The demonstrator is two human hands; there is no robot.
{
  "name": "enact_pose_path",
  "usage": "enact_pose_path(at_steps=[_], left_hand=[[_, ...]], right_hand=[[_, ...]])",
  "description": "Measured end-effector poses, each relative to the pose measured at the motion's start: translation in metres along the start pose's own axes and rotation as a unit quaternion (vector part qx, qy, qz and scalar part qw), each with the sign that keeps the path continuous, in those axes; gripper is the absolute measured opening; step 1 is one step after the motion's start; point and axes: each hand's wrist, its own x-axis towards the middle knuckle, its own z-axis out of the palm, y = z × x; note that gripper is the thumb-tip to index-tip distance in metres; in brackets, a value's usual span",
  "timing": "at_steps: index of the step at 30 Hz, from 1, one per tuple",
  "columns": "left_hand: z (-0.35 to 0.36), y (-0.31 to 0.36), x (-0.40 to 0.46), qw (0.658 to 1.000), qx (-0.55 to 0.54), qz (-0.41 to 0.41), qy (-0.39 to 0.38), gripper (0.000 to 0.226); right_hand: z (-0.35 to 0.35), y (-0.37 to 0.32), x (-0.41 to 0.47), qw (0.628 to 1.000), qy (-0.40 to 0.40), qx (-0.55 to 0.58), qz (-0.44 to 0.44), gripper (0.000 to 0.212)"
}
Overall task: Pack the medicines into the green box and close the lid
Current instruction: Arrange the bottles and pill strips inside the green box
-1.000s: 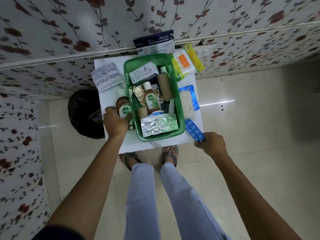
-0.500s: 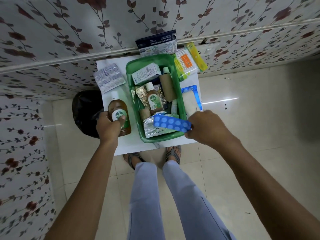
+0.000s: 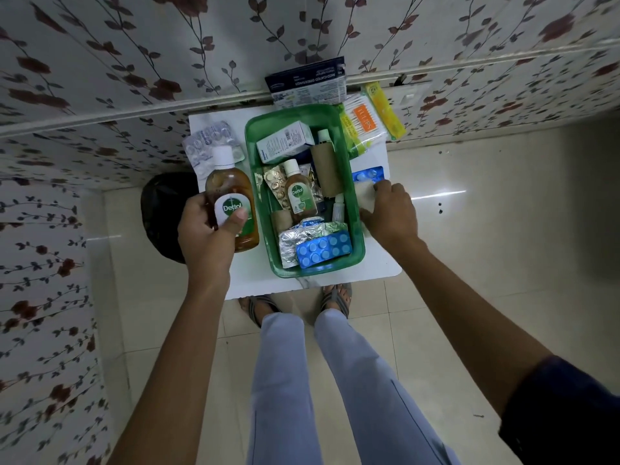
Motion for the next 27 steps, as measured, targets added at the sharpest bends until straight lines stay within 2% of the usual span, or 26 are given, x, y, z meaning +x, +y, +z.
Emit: enact_pose_path(at_steps=[4,8,10,12,13,16,18,22,25,27], left_hand=[[-0.002,0.009,-0.005,1.0,-0.012,0.007,-0.008,0.036],[0.0,0.017,-0.007,0.999,-0.02,0.005,-0.04,0.03],[0.011,0.021,-0.01,0.999,0.005,0.005,-0.053,0.029],[0.026,0.026,-0.014,0.995,0.082,0.027,-0.056,0.033],[0.034,0.029,-0.015,0.985,0.153,0.063,-0.051,0.035],[0.057,0.039,-0.016,0.924,0.336,0.18,-0.032,0.038],[0.069,0.045,-0.012,0.903,0.386,0.183,-0.045,0.042],[0.084,0.045,-0.006,0.877,0.45,0.138,-0.099,0.058],[0.088,0.045,-0.005,0.854,0.486,0.149,-0.107,0.067],[0.085,0.046,-0.007,0.843,0.5,0.17,-0.104,0.064]], right_hand=[[-0.002,0.003,0.003,0.996,0.027,0.07,0.051,0.044],[-0.026,0.008,-0.01,0.956,0.123,0.253,0.077,0.032],[-0.037,0.007,-0.021,0.942,0.143,0.298,0.06,0.029],[-0.042,0.002,-0.03,0.939,0.146,0.311,0.032,0.031],[-0.044,-0.002,-0.033,0.939,0.147,0.311,0.017,0.032],[-0.05,-0.014,-0.039,0.943,0.15,0.296,-0.032,0.033],[-0.053,-0.022,-0.041,0.945,0.149,0.285,-0.064,0.034],[-0.054,-0.03,-0.046,0.947,0.136,0.274,-0.098,0.035],[-0.054,-0.03,-0.048,0.951,0.118,0.265,-0.105,0.039],[-0.056,-0.028,-0.048,0.952,0.111,0.263,-0.113,0.042]])
